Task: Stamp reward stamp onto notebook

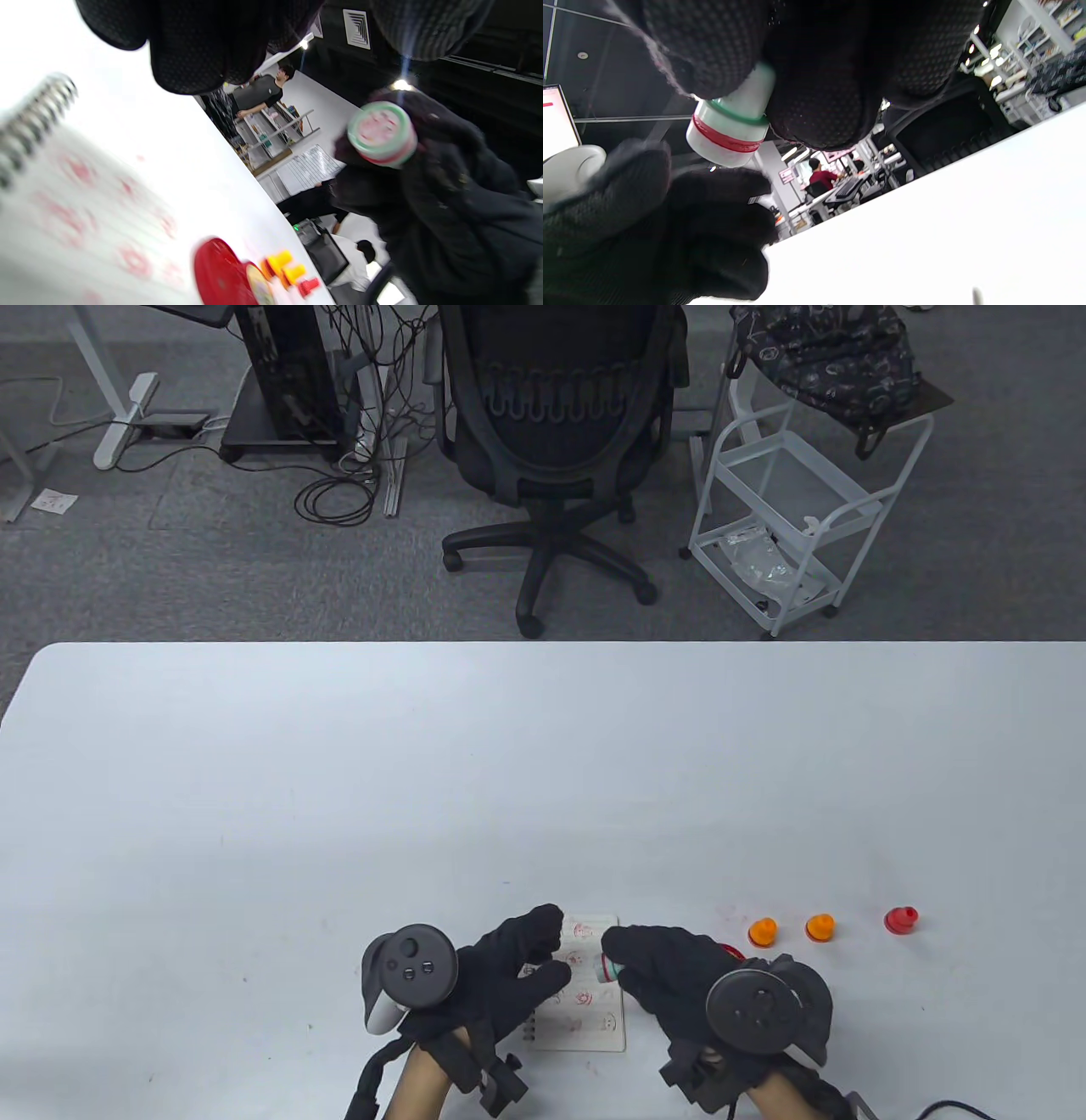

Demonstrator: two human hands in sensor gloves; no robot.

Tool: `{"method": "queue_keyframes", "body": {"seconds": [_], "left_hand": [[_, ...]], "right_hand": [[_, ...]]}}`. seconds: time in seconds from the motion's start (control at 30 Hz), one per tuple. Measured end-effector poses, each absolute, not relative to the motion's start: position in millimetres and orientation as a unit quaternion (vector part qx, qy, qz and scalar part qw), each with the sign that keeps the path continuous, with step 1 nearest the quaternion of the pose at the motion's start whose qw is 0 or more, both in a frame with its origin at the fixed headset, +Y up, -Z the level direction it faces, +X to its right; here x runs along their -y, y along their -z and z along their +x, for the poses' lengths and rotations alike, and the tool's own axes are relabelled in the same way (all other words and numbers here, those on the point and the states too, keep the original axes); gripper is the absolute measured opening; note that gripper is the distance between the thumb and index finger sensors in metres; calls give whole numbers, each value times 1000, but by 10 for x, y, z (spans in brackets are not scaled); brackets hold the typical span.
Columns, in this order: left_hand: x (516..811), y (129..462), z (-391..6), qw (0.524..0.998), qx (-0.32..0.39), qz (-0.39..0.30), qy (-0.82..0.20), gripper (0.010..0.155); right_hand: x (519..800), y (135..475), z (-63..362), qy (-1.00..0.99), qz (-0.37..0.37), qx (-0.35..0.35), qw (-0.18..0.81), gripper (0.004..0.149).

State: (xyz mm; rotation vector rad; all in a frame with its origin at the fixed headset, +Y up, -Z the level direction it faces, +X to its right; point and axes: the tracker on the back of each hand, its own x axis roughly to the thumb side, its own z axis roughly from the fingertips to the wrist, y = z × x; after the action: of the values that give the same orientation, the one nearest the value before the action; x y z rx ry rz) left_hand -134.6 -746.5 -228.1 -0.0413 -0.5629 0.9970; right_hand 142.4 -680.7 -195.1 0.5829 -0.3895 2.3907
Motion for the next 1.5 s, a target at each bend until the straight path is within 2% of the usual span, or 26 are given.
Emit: {"method": "queue_keyframes", "body": {"seconds": [0.1, 0.2, 0.27, 0.37, 0.43, 0.53, 0.63, 0.67, 0.73, 0.87, 1.0, 1.13, 1.23, 1.5], "left_hand": [[7400, 2269, -1467, 871, 267, 18, -413, 77], [7323, 2256, -1498, 866, 267, 59, -419, 75], [7289, 2263, -1489, 869, 274, 72, -407, 75], [7249, 2269, -1457, 895, 285, 81, -335, 74], [7255, 2260, -1435, 912, 292, 80, -278, 73], [7271, 2244, -1404, 927, 298, 75, -214, 71], [7255, 2217, -1385, 934, 301, 76, -177, 69], [7254, 2207, -1389, 935, 300, 76, -172, 69], [7253, 2198, -1399, 936, 298, 77, -172, 69], [7280, 2209, -1407, 938, 293, 67, -172, 72], [7292, 2216, -1399, 943, 295, 59, -140, 73], [7280, 2218, -1388, 943, 296, 56, -140, 72], [7267, 2217, -1387, 944, 295, 53, -138, 71], [7225, 2208, -1426, 948, 286, 52, -130, 74]], "right_hand": [[6669, 1995, 1618, -914, 204, 172, 305, 46], [6600, 2030, 1939, -921, 167, 194, 295, 46], [6596, 2048, 2159, -927, 136, 193, 292, 46], [6631, 2047, 2593, -943, 65, 184, 269, 46], [6717, 2014, 2870, -946, 22, 204, 253, 46], [6830, 2024, 3112, -966, -36, 126, 223, 46], [6903, 2086, 3155, -989, -100, 66, 83, 46], [6940, 2109, 3148, -993, -118, 14, 19, 47], [7030, 2140, 3143, -987, -142, -47, -52, 47], [7183, 2195, 3214, -975, -182, -114, -65, 47], [7311, 2215, 3240, -961, -185, -191, -81, 48], [7321, 2224, 3211, -959, -181, -202, -88, 50], [7309, 2215, 3219, -958, -186, -199, -93, 57], [7117, 2146, 3148, -980, -173, -78, -59, 63]]}}
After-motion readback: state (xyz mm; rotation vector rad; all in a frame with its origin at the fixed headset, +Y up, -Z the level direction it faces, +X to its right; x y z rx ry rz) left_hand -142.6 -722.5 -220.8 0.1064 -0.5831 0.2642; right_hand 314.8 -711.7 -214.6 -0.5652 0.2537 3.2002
